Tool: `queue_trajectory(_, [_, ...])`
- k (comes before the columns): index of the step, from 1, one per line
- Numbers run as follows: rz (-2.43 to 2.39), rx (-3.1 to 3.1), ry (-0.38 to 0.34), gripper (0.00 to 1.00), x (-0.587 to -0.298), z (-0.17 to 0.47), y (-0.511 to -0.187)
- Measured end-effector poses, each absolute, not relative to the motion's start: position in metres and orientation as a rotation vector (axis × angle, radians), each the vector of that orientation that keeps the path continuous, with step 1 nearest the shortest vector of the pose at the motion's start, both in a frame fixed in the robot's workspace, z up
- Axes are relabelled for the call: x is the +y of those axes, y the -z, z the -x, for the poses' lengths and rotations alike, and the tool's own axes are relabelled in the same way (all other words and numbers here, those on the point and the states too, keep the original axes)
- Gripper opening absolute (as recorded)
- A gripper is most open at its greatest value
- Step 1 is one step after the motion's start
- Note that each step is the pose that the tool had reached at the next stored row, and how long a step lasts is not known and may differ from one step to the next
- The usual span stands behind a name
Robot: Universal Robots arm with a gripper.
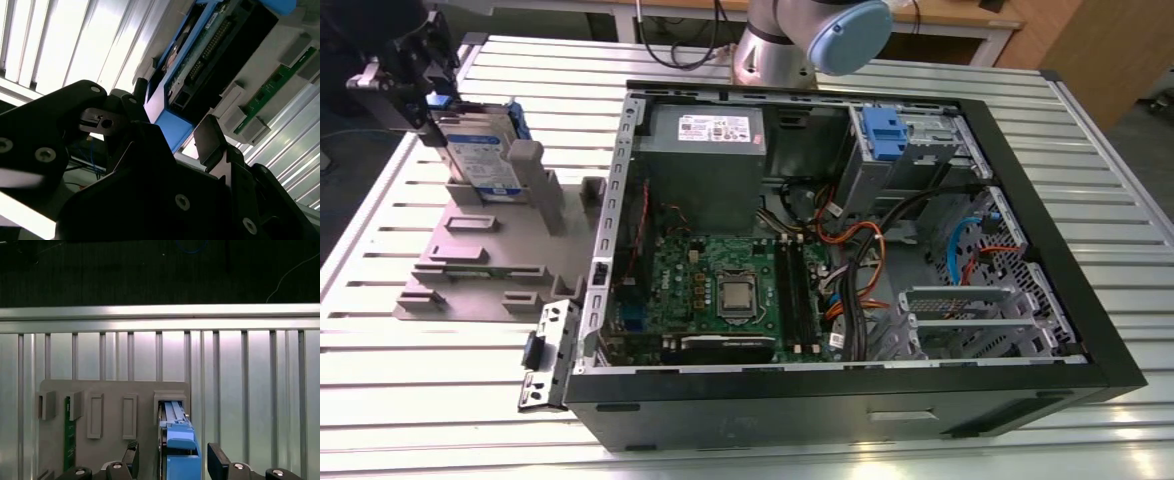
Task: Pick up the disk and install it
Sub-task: 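Pick up the disk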
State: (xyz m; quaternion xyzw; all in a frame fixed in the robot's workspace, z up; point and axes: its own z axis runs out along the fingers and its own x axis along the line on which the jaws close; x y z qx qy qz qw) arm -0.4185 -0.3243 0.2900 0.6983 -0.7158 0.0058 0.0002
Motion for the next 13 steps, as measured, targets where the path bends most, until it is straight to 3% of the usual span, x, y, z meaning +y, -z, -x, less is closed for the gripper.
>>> queue_trajectory(13, [-2.195,-2.250,-0.009,0.65,-0.3243,0.4185,-0.2895])
